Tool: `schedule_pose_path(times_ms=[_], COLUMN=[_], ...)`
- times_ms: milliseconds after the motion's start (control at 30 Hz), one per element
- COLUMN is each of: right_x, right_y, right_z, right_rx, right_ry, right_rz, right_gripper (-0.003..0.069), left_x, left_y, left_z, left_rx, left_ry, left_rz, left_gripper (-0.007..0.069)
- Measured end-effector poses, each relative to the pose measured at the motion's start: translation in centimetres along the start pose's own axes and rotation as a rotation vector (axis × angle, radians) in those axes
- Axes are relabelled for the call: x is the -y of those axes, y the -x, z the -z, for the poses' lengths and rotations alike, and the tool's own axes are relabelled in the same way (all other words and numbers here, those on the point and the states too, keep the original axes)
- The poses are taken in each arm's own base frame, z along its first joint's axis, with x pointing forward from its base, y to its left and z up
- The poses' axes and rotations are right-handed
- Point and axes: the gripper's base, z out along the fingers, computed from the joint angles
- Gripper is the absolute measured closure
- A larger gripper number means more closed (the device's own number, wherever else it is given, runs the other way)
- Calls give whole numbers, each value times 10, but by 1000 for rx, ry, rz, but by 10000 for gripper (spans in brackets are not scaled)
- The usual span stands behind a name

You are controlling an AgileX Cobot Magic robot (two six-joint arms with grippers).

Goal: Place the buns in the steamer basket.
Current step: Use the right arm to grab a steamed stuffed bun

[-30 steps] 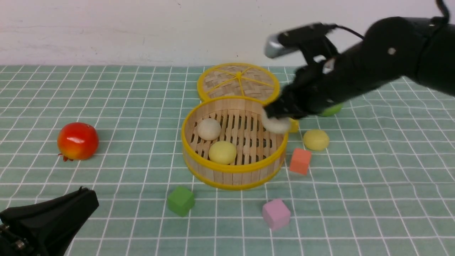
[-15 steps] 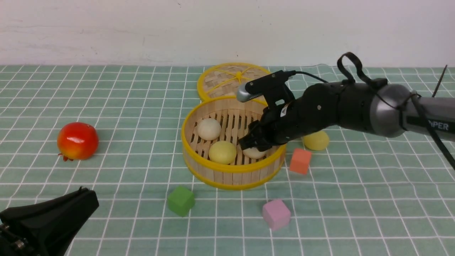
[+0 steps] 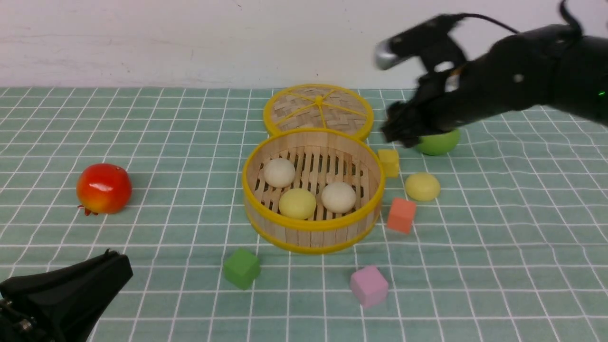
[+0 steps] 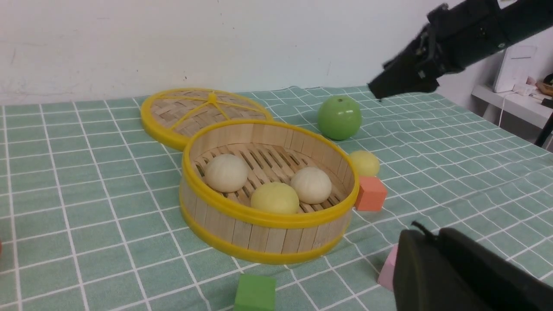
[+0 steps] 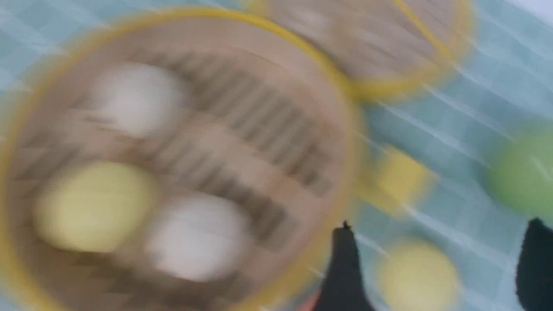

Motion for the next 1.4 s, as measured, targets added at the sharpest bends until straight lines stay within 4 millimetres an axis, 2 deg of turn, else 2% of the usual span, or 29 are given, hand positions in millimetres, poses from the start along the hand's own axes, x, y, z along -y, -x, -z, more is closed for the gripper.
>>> schedule_pose_path(times_ms=[33, 100, 133, 167, 233, 333, 500, 700, 1033, 1133, 1267, 1333, 1400], right_x=[15, 31, 34, 40, 42, 44, 45, 46, 45, 45, 45, 45, 45], right_y=[-8, -20, -22, -33, -38, -35, -26, -36, -38, -38, -38, -35, -28], right_z=[-10, -28, -30, -49, -64, -77, -89, -110, -119, -119, -118, -113, -102], right_rx=[-48, -108, -114, -161, -189, -183, -151, -175, -160, -160, -170, -167, -155], right_ry=[-29, -55, -59, -64, -62, -59, -57, -54, -41, -41, -36, -35, -34], right_rz=[-46, -109, -113, -140, -159, -173, -179, -187, -175, -170, -122, -104, -94], right_gripper=[223, 269, 269, 295, 305, 307, 310, 309, 326, 406, 592, 648, 657], left_x=[0, 0, 0, 0, 0, 0, 0, 0, 0, 0, 0, 0, 0], left_y=[0, 0, 0, 0, 0, 0, 0, 0, 0, 0, 0, 0, 0], left_z=[0, 0, 0, 0, 0, 0, 0, 0, 0, 0, 0, 0, 0], left_rx=[0, 0, 0, 0, 0, -1, -1, -1, -1, -1, -1, -1, -1], left_ry=[0, 0, 0, 0, 0, 0, 0, 0, 0, 0, 0, 0, 0], left_rz=[0, 0, 0, 0, 0, 0, 0, 0, 0, 0, 0, 0, 0], left_gripper=[586, 586, 586, 586, 586, 586, 586, 578, 564, 559, 554, 553, 550])
